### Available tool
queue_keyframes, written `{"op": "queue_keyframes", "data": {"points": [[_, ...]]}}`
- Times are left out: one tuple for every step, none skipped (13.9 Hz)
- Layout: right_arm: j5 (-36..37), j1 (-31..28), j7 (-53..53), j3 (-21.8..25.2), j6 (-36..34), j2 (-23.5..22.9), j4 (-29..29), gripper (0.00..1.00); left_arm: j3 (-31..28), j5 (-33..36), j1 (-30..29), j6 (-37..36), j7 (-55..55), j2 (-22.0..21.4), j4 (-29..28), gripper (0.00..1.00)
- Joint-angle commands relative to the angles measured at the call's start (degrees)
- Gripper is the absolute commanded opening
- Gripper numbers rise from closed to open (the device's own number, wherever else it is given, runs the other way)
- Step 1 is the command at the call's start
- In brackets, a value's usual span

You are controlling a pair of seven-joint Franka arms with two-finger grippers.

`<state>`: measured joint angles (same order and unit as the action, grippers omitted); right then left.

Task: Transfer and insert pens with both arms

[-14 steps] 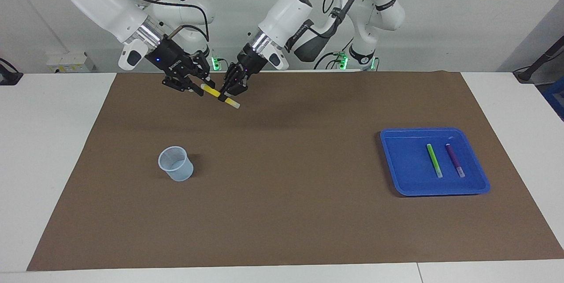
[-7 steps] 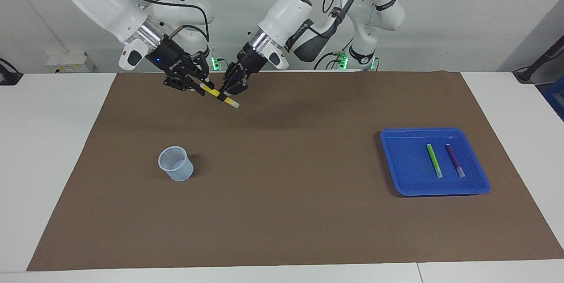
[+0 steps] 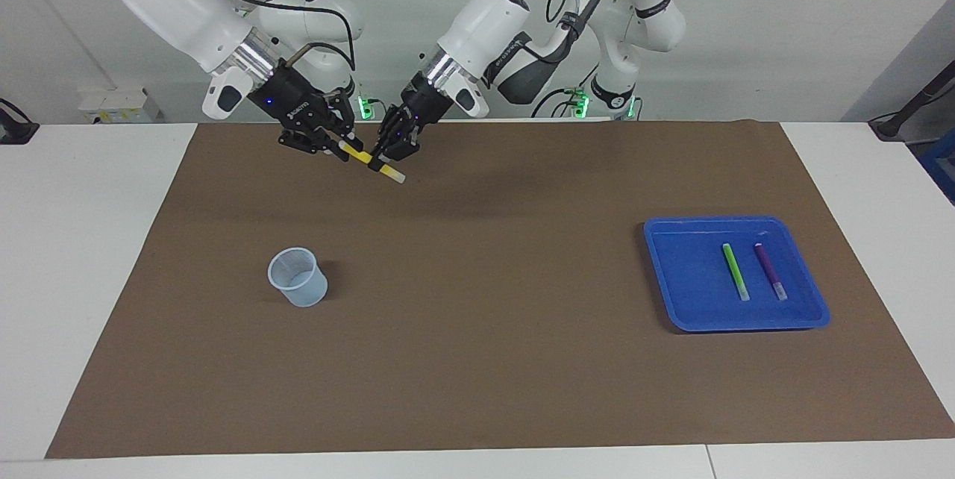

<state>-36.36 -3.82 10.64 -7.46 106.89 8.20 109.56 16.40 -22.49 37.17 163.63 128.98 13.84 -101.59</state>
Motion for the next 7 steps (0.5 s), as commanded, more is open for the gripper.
{"op": "queue_keyframes", "data": {"points": [[0.4,0.0,0.1,-0.2,-0.1,1.0,0.8,0.12,-0.3,-0.9,0.4,0.9,0.4,0.0,0.0,0.00],[0.5,0.0,0.2,-0.2,-0.1,1.0,0.8,0.07,-0.3,-0.9,0.4,0.9,0.4,0.0,0.0,0.00],[0.6,0.0,0.3,-0.2,-0.1,1.0,0.8,0.01,-0.3,-0.9,0.4,0.9,0.4,0.0,-0.1,0.00],[0.9,0.0,0.3,-0.2,-0.2,0.9,0.7,0.00,-0.3,-0.9,0.4,0.9,0.4,0.0,-0.1,0.00],[0.9,0.0,0.3,-0.2,-0.1,0.9,0.6,0.00,-0.3,-0.9,0.4,0.9,0.3,0.0,0.0,0.00],[1.0,0.0,0.3,-0.2,-0.2,0.9,0.4,0.00,-0.3,-0.6,0.4,0.9,0.3,0.0,0.0,0.00],[1.0,-0.1,0.3,-0.1,-0.2,0.8,0.2,0.00,-0.3,-0.5,0.4,0.9,0.1,0.0,0.0,0.00]]}}
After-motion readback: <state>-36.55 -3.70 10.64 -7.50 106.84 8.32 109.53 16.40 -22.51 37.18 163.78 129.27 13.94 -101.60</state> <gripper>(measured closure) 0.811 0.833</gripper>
